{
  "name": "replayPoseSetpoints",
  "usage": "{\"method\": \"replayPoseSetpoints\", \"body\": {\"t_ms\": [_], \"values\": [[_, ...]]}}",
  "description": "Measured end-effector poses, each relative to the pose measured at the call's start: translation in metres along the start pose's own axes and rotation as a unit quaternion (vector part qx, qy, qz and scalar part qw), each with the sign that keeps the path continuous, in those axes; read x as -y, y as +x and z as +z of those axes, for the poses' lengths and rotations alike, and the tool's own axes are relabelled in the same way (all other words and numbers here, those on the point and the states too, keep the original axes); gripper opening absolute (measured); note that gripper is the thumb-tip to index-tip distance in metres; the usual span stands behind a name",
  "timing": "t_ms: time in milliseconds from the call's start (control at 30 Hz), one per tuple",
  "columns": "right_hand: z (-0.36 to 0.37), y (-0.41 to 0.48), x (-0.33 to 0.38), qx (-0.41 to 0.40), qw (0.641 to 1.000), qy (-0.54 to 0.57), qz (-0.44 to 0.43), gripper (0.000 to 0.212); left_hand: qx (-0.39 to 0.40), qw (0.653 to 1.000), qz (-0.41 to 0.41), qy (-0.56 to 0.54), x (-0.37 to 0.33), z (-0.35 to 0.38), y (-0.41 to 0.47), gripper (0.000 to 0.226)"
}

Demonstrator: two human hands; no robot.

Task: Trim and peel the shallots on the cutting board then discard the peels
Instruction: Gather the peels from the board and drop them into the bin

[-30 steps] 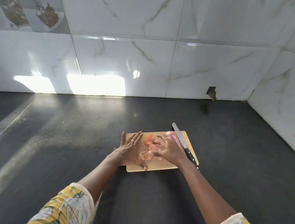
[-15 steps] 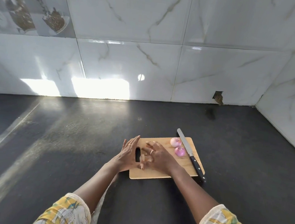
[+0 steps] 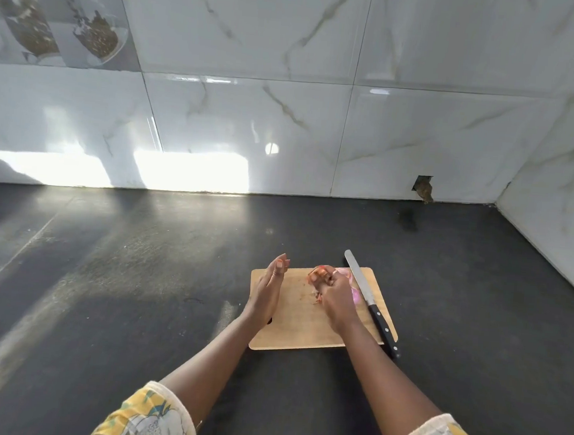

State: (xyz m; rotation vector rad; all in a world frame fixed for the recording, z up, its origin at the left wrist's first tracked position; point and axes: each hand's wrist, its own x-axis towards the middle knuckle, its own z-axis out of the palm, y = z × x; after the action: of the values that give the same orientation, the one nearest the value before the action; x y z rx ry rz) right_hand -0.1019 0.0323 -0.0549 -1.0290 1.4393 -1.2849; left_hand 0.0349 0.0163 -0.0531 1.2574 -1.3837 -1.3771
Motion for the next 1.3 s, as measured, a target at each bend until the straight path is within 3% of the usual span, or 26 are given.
{"method": "replayPoseSetpoints", "body": {"t_ms": [100,167,267,400,667,833,933,1067,1167,1233,1300], "values": [[-0.005,-0.006,0.008,-0.041,0.973,0.223,0.037,0.037,0.001,0.999,0.003,-0.046,-0.008,0.018,-0.002,0.05],[-0.004,-0.01,0.012,-0.058,0.952,0.297,0.051,0.029,-0.004,0.996,-0.013,-0.084,-0.013,0.031,-0.003,0.051],[-0.003,-0.016,0.015,-0.071,0.953,0.291,0.053,0.017,-0.041,0.999,-0.015,-0.01,-0.015,0.046,-0.005,0.038],[-0.009,-0.018,0.017,-0.117,0.942,0.313,0.034,0.023,-0.017,0.96,0.069,0.27,0.0,0.044,-0.002,0.027],[-0.021,-0.026,0.022,-0.113,0.917,0.38,0.034,0.025,-0.03,0.937,0.115,0.328,0.01,0.047,0.0,0.013],[-0.026,-0.036,0.026,-0.115,0.917,0.381,0.02,0.031,-0.011,0.881,0.167,0.442,0.016,0.053,0.0,0.022],[-0.029,-0.042,0.025,-0.125,0.911,0.391,0.022,0.036,-0.057,0.938,0.118,0.32,-0.001,0.064,-0.008,0.018],[-0.04,-0.054,0.03,-0.125,0.89,0.439,0.009,0.024,-0.073,0.997,0.017,0.017,-0.033,0.097,-0.026,0.019],[-0.056,-0.065,0.032,-0.147,0.867,0.476,-0.011,0.019,0.019,0.959,-0.06,-0.277,-0.05,0.132,-0.041,0.025],[-0.073,-0.076,0.03,-0.172,0.858,0.482,-0.044,0.018,0.061,0.929,-0.086,-0.355,-0.057,0.153,-0.054,0.029],[-0.092,-0.095,0.026,-0.213,0.851,0.475,-0.07,0.016,0.113,0.919,-0.104,-0.364,-0.057,0.174,-0.069,0.033]]}}
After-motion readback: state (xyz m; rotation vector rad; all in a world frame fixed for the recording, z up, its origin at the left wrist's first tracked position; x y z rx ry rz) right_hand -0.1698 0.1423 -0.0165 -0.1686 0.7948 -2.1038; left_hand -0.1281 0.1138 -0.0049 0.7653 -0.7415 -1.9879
